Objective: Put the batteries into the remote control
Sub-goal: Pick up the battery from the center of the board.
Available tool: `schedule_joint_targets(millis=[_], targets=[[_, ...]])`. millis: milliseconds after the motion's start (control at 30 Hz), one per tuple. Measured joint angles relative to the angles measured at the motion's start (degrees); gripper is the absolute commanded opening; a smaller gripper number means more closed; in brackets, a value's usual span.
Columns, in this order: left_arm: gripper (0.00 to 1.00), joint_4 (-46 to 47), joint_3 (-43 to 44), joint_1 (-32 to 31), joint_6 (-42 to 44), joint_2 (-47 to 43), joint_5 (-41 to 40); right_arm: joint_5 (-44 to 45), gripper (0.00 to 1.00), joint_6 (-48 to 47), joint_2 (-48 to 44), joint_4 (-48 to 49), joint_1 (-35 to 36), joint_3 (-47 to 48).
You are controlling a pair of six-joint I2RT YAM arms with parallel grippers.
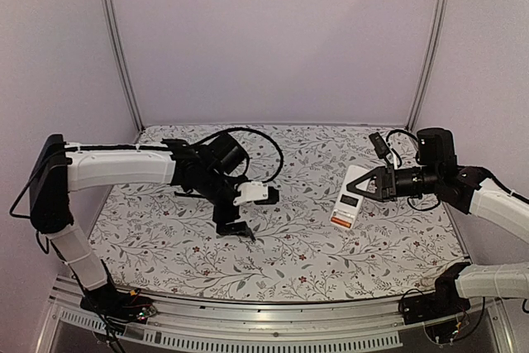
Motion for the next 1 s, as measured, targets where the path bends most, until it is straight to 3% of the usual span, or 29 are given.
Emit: schedule_joint_targets(millis=[267,833,1000], targets=[[0.97,-3.7,3.7,-0.4,11.8,8.6,1.2,-0.6,0.00,0.0,0.5,0.4,-0.2,0.0],[0.57,-6.4,9.4,-0.8,20.0,18.3,-3.4,-0.9,0.00,0.0,1.1,0.5,-0.2,0.0],[0.41,-6.9,9.6,-1.2,20.6,19.6,-4.0,-1.0,0.00,0.0,1.6,0.5,-0.2,0.0]])
